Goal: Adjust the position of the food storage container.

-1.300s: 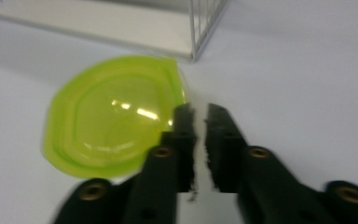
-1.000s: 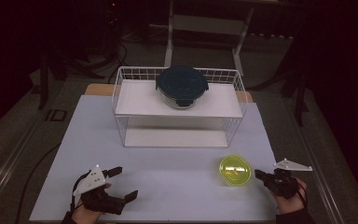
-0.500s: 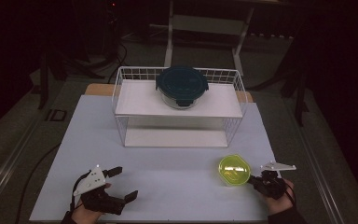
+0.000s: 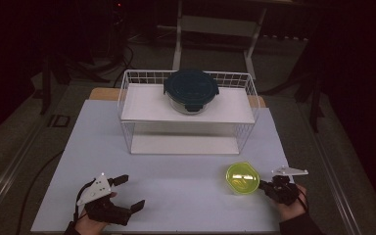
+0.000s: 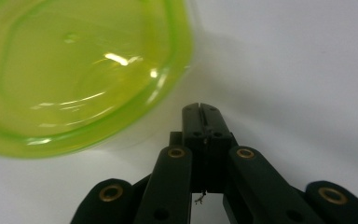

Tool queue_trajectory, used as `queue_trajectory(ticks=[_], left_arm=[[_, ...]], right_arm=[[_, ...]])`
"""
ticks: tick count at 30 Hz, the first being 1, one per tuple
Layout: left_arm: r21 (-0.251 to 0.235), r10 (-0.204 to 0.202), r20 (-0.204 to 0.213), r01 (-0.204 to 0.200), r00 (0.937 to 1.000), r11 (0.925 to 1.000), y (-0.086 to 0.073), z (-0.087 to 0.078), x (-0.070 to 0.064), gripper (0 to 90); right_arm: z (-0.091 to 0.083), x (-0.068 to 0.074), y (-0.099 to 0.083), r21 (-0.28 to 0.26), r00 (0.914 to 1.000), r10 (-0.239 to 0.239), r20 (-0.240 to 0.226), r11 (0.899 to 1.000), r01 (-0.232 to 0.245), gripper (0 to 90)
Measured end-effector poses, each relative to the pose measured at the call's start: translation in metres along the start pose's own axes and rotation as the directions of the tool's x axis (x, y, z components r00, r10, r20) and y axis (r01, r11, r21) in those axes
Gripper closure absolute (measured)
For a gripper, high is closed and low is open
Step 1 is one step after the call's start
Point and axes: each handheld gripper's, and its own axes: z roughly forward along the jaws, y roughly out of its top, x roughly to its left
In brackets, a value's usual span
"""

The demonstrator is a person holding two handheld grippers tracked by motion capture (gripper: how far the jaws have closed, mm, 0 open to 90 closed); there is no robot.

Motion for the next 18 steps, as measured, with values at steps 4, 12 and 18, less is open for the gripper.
queue_trajectory(ticks=[4,12,18], left_arm=[[-0.002,-0.005,-0.004,0.005,1.0,1.0,0.0,-0.001,0.001,0.7],[-0.001,-0.001,-0.001,0.001,1.0,1.0,0.0,0.001,0.0,0.7],[0.001,0.0,-0.003,0.0,1.0,1.0,0.0,0.001,0.0,0.7]], right_arm=[[0.006,-0.004,0.001,0.003,0.9999,0.013,-0.006,1.0,-0.013,90.0],[0.012,0.003,0.004,0.013,0.9996,-0.014,-0.025,1.0,0.014,90.0],[0.014,0.011,0.004,0.017,0.9977,-0.043,-0.053,0.999,0.043,90.0]])
